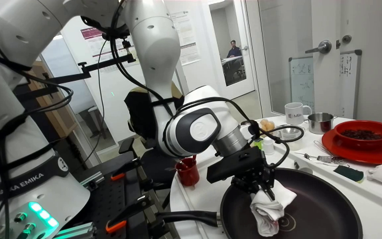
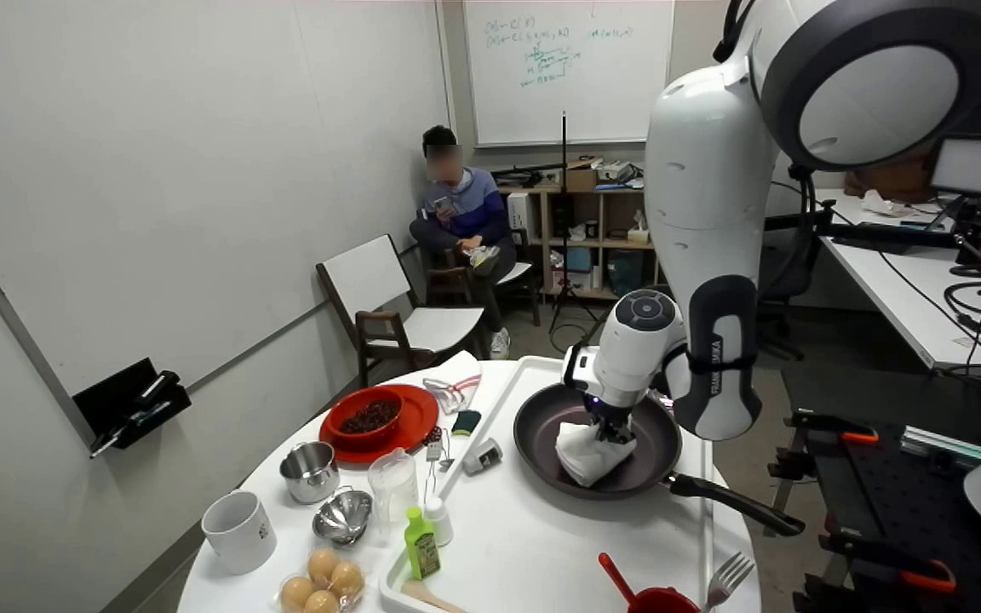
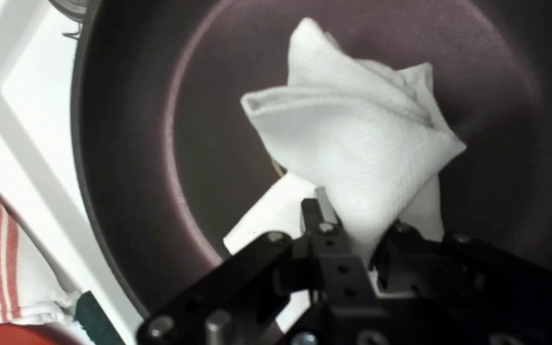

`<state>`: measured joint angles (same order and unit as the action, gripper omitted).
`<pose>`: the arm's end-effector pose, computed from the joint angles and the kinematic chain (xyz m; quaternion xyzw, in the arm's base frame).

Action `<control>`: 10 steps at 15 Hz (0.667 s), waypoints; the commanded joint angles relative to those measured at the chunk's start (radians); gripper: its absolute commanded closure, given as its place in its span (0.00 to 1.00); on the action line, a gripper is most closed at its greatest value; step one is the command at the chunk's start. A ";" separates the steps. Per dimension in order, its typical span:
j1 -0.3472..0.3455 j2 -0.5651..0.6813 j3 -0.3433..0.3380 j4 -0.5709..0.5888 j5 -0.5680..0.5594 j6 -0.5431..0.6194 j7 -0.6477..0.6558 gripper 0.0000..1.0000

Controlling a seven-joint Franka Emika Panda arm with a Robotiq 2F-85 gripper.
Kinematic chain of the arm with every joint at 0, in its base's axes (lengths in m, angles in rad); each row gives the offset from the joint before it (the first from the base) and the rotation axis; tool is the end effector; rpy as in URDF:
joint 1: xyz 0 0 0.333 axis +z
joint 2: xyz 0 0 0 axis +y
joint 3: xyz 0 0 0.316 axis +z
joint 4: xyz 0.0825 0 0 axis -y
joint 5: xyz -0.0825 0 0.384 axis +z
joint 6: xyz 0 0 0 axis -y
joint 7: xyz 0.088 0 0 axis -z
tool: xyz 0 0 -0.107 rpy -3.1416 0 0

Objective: Use the cloth to wipe the frying pan.

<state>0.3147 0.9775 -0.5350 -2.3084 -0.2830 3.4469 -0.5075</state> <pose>0.4590 -0.1178 0.0089 0.8957 0.3950 0.0320 0.2017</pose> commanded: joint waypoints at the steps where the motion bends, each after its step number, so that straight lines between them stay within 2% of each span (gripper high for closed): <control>1: -0.031 0.039 -0.008 0.067 0.037 -0.028 0.019 0.92; 10: -0.118 0.091 -0.016 0.221 0.059 -0.134 0.128 0.92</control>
<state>0.2187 1.0451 -0.5509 -2.1548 -0.2529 3.3553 -0.4175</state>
